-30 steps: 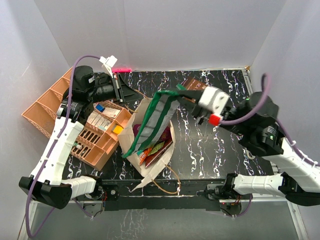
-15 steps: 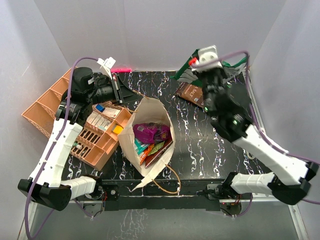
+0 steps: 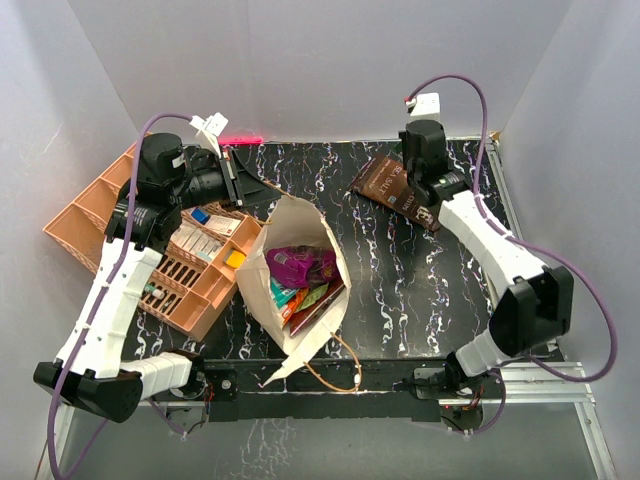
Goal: Take the snacks out of the paper bag
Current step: Place the snack at the center of the board.
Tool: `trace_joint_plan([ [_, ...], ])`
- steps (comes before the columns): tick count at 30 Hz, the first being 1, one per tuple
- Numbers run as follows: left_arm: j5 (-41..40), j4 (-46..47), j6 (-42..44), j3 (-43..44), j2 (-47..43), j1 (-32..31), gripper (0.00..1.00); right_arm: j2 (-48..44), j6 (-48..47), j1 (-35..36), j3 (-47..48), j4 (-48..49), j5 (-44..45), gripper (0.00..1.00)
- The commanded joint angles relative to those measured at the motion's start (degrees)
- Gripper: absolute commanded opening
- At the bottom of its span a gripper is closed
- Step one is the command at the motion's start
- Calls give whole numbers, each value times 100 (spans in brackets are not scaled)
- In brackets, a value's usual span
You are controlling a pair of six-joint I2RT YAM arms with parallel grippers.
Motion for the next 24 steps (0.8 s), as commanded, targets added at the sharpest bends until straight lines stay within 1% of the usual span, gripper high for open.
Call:
trace_joint_plan([
  [1, 14, 65, 10, 215, -234, 10, 0, 403, 1552, -105, 1115, 102, -1137, 7],
  [5, 11, 82, -2, 231, -219, 9, 0, 803, 2573, -231, 1666, 114, -2332, 7],
  [8, 19, 48, 0, 293, -191, 3, 0, 1023, 3606, -667, 1862, 382, -3477, 7],
  [9, 15, 38, -2, 318, -181, 9, 0, 1071, 3883, -808, 1869, 523, -3684, 7],
  [12, 24, 28, -12, 336, -167, 9, 0, 1297, 4357, -1241, 1722, 935, -3762, 7],
  [15, 38, 59, -59, 327, -167, 9, 0, 1756, 4921, -1777, 1449, 1091, -3873, 7],
  [17, 47, 99, -74, 299, -185, 6, 0, 2024, 5033, -2034, 1106, 1246, -3794, 7],
  [20, -5, 131, -95, 268, -219, 10, 0, 2228, 5228, -2488, 269, 1702, -3408, 7],
  [22, 46, 201, -135, 229, -229, 8, 0, 2388, 5243, -2703, -29, 1749, -3324, 7],
  [24, 75, 211, -142, 200, -212, 10, 0, 2591, 5168, -2883, -211, 1765, -3458, 7],
])
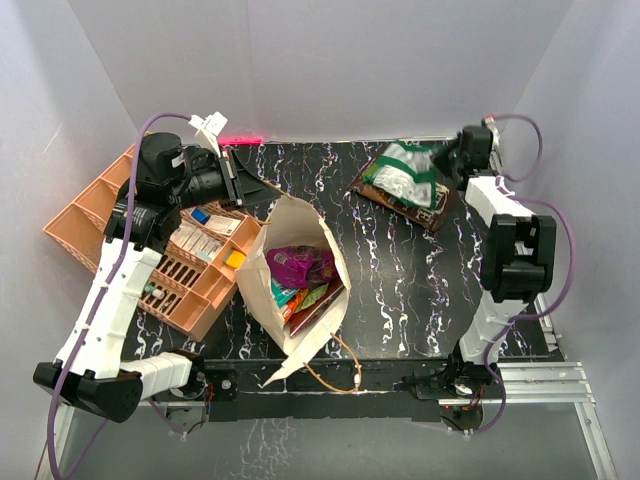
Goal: Take the snacks out of the paper bag
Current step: Place the snack at the center of the board.
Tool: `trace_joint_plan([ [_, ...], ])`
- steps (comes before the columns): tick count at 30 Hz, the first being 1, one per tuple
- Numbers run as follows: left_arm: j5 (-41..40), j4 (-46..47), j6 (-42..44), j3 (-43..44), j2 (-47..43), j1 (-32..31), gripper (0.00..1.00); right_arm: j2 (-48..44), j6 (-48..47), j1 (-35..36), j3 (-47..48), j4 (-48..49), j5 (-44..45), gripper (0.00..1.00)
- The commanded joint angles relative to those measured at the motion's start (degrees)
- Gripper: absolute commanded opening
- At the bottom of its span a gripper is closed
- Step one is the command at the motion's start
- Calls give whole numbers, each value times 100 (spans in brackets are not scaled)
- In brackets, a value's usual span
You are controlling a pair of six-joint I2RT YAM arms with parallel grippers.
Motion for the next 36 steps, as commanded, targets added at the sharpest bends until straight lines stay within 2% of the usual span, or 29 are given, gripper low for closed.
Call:
trace_joint_plan([
  [1, 112, 224, -90, 163, -202, 4, 0, 321, 114, -395, -311, 498, -84, 7],
  [4, 117, 132, -9, 211, -118, 8, 0, 584, -158, -662, -151, 87, -234, 7],
  [7, 161, 255, -23, 164, -62, 6, 0, 671, -431, -766, -155, 106, -554, 7],
  [14, 576, 1252, -650, -242, 16, 3, 0, 726, -1241, -773, 90, 273, -616, 8],
  [22, 494, 976, -494, -214, -61, 3, 0, 1137, -1567, -755, 759, -15, -1029, 10],
  [24, 520, 986, -498, -213, -99, 6, 0, 1124, -1591, -755, 856, -279, -791, 19],
  [25, 518, 976, -490, -214, -120, 9, 0, 1081, -1612, -755, 910, -494, -636, 27],
  [27, 505, 944, -458, -214, -165, 5, 0, 946, -1643, -751, 1060, -1024, -192, 53],
  [29, 505, 932, -494, -206, -197, 9, 0, 785, -1783, -763, 1278, -1551, -26, 73],
  [30, 513, 936, -542, -193, -208, 8, 0, 716, -1864, -757, 1499, -1938, 53, 78],
  [32, 507, 959, -622, -171, -253, 4, 0, 493, -1869, -760, 1759, -2461, 233, 82],
  [36, 497, 859, -507, -168, -378, 7, 0, -279, -1551, -629, 1453, -2437, -191, 88],
])
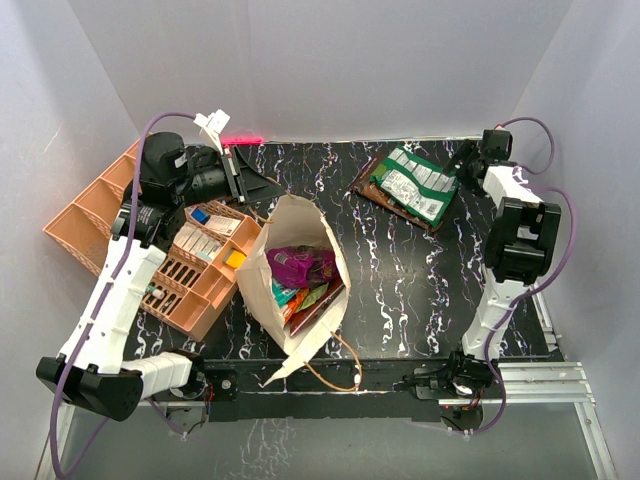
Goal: Take the snacks out of the paper bag
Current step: Place the snack at the center of the board, then take out the snack from the paper bag.
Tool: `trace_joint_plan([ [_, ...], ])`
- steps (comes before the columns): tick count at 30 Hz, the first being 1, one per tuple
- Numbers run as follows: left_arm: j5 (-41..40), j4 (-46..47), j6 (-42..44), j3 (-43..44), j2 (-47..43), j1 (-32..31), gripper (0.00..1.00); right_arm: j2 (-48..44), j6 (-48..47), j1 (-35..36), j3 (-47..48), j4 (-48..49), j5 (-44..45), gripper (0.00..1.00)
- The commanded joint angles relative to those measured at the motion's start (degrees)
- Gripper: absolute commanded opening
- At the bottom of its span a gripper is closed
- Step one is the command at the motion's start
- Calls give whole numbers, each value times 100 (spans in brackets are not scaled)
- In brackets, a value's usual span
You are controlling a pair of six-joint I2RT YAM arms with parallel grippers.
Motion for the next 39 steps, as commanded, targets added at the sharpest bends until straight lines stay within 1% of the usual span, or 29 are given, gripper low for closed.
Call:
trace_joint_plan([
  [1, 133, -55, 118, 158, -390, 5, 0, -1287, 236, 153, -15, -200, -293, 91],
  [2, 78, -253, 315, 212, -387, 10, 0, -1451, 295, 192, -99, -138, -709, 93],
  [5, -147, -1022, 1002, 424, -396, 11, 0, -1983, 429, 577, -287, -16, -1242, 98],
  [6, -200, -1236, 1207, 464, -405, 6, 0, -2138, 403, 833, -336, 50, -1311, 98],
  [7, -217, -1368, 1354, 478, -426, 7, 0, -2277, 371, 1262, -370, 88, -1348, 98],
  [10, -181, -1527, 1630, 460, -505, 0, 0, -2639, 67, 2304, -393, 127, -1540, 98],
  [12, -190, -1556, 1709, 465, -567, 3, 0, -2864, -294, 2853, -426, 127, -1989, 98],
  [14, -159, -1528, 1634, 472, -627, 0, 0, -3138, -787, 3225, -478, 35, -2473, 98],
  [17, 108, -1105, 1305, 229, -762, -4, 0, -3846, -1333, 3529, -751, -64, -2512, 98],
  [19, 80, -1024, 1214, 154, -767, 3, 0, -4422, -1481, 3551, -1177, 130, -2569, 98],
  [21, 58, -983, 1175, 130, -781, 0, 0, -4961, -1842, 3587, -1657, 311, -2792, 98],
  [24, 19, -960, 1126, 138, -811, 0, 0, -5712, -2475, 3732, -2332, 550, -3538, 98],
  [26, 12, -961, 1107, 141, -822, -2, 0, -6138, -2732, 3862, -2618, 746, -4028, 98],
  [28, -50, -1030, 1126, 157, -821, -2, 0, -6375, -2820, 4016, -2690, 798, -4391, 98],
  [30, -146, -1125, 1176, 179, -808, -1, 0, -6343, -2832, 4326, -2576, 700, -4638, 99],
  [31, -185, -1168, 1209, 188, -796, 3, 0, -6259, -2841, 4528, -2494, 632, -4623, 99],
  [33, -244, -1255, 1272, 205, -768, 0, 0, -6041, -2838, 5216, -2358, 562, -4266, 95],
  [35, -318, -1388, 1354, 285, -717, -2, 0, -5785, -2954, 6151, -2185, 448, -3521, 93],
  [37, -370, -1578, 1503, 414, -668, -1, 0, -5496, -3433, 7108, -1931, 233, -2631, 91],
  [38, -372, -1675, 1576, 485, -650, -1, 0, -5384, -3601, 7474, -1874, 205, -2135, 91],
  [39, -354, -1752, 1650, 540, -647, -2, 0, -5286, -3830, 7777, -1867, 210, -1794, 88],
])
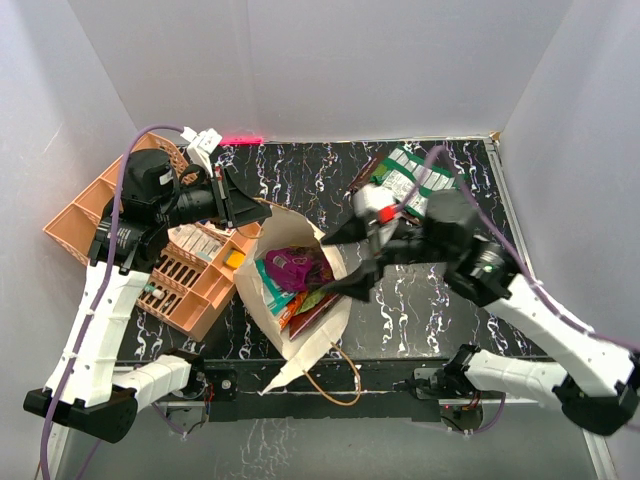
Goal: Take the snacks out of the paper bag
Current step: Take out the snack from the paper bag.
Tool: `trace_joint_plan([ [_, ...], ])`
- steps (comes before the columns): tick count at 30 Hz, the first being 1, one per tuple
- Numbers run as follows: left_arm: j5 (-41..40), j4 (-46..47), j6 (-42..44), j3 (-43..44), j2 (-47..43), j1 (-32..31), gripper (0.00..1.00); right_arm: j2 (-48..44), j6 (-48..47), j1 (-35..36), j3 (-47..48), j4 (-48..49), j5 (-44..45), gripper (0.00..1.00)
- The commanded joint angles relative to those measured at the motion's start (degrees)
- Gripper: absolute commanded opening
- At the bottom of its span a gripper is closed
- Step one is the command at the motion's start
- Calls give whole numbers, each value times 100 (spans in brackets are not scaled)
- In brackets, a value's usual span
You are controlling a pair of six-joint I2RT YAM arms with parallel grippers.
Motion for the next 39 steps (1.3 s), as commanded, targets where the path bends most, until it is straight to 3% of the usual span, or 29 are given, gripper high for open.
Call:
trace_joint_plan([
  [1, 19, -263, 384, 411, -56, -2, 0, 374, -1182, 1281, 319, -102, 1658, 80],
  [3, 64, -283, 477, 418, -123, -10, 0, 483, -1914, 1543, 266, -291, 1787, 69],
  [15, -73, -99, 554, 335, -441, -39, 0, 1306, -2813, 2242, 524, -1468, 4457, 63],
  [28, 122, 401, 182, 97, -518, -40, 0, 1555, -1939, 2288, -535, 793, 6498, 60],
  [39, 278, 731, 146, -210, -828, -43, 0, 1854, -1687, 1822, -746, 1116, 6090, 63],
])
